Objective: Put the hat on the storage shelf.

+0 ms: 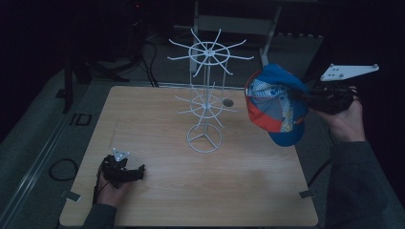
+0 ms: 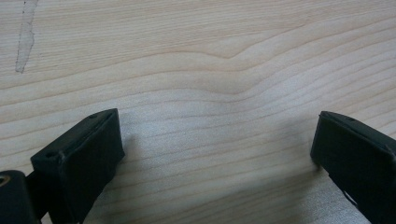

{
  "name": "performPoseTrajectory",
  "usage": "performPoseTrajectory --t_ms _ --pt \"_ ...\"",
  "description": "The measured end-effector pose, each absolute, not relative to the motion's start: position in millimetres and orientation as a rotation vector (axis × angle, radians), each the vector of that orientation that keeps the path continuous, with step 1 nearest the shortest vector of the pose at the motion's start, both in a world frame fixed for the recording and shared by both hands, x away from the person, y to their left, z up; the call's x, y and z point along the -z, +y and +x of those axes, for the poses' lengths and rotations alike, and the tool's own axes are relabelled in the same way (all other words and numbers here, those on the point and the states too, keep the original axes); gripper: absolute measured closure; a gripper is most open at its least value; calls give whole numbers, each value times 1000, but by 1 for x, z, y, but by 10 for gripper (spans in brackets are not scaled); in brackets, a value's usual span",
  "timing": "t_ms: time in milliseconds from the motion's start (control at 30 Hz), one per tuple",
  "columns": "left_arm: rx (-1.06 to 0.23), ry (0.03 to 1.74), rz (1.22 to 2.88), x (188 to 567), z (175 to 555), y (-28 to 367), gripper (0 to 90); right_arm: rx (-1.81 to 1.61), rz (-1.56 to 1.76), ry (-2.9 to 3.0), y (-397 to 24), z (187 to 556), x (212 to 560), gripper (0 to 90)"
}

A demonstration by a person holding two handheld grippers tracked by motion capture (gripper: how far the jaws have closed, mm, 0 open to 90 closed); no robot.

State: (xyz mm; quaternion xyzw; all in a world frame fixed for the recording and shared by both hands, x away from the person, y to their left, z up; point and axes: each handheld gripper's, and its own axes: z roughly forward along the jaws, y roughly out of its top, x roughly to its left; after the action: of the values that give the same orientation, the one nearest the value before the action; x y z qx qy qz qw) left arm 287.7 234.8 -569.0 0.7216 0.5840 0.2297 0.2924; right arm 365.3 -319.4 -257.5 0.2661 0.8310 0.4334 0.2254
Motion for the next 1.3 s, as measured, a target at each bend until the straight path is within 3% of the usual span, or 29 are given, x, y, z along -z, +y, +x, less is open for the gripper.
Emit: performPoseTrajectory --t_ms 1300 --pt "-611 1555 1925 569 288 235 27 -1322 756 2179 -327 366 237 884"
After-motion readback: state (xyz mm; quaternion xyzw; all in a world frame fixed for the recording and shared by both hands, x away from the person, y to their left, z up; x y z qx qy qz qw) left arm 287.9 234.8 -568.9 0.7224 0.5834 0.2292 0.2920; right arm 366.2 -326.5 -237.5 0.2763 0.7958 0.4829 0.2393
